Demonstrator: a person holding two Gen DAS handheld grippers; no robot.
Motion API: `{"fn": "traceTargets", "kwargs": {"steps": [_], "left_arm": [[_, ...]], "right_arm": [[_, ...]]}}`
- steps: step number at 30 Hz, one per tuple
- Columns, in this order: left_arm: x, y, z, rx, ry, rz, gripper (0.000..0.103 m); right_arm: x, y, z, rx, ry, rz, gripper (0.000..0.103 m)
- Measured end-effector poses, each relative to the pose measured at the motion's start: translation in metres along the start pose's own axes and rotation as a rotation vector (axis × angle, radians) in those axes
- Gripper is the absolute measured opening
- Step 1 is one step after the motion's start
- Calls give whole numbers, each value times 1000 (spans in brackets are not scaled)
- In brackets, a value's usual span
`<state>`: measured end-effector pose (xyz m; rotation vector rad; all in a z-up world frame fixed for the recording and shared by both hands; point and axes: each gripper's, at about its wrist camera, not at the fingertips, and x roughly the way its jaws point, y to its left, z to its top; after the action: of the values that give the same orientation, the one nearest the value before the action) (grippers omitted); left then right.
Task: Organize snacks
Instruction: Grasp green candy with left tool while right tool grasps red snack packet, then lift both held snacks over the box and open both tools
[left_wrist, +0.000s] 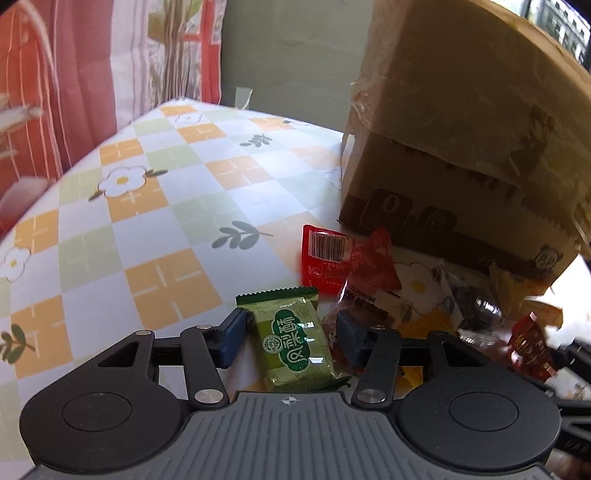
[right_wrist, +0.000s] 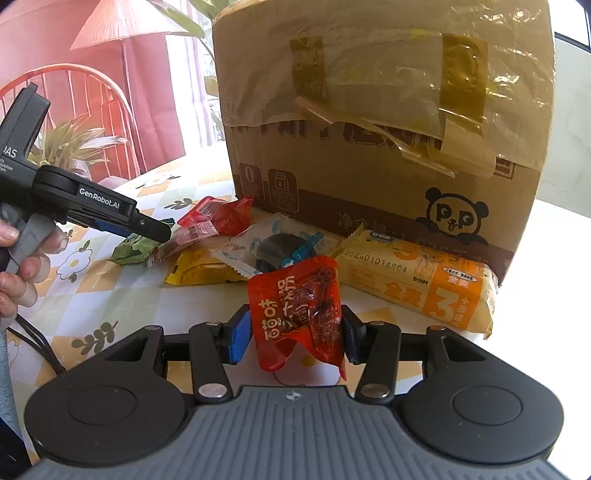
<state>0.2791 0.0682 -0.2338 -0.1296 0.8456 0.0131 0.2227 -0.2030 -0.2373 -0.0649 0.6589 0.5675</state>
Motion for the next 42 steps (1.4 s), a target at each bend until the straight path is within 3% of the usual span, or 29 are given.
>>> {"fn": "traceTargets", "kwargs": {"steps": [4, 6, 14, 17, 23, 28, 34, 40, 42], "left_arm": [[-6, -3, -5, 42, -16, 18, 40], [-11, 1, -5, 16, -21, -17, 40], [-31, 0, -9, 36, -78, -11, 40], [-38, -3, -3, 51, -88, -5, 40], [-61, -12, 20, 75, -166, -41, 40], [-89, -25, 55, 120, -283, -129, 40], [-118, -51, 115, 183, -417, -210, 40], [-112, -92, 162, 233, -482, -265, 40], [-105, -103, 171, 219, -484, -281, 40]], "right_arm": [[0, 0, 0, 0, 0, 0, 51], [0, 0, 0, 0, 0, 0, 51], [0, 1, 0, 1, 9, 2, 51], [-2, 8, 1, -37, 7, -36, 51], [-26, 14, 15, -23, -42, -11, 51], [-55, 14, 52, -65, -135, -8, 51], [-85, 1, 118, -114, -316, -23, 51], [-82, -28, 171, -111, -384, -151, 51], [-73, -36, 185, -95, -371, -199, 51]]}}
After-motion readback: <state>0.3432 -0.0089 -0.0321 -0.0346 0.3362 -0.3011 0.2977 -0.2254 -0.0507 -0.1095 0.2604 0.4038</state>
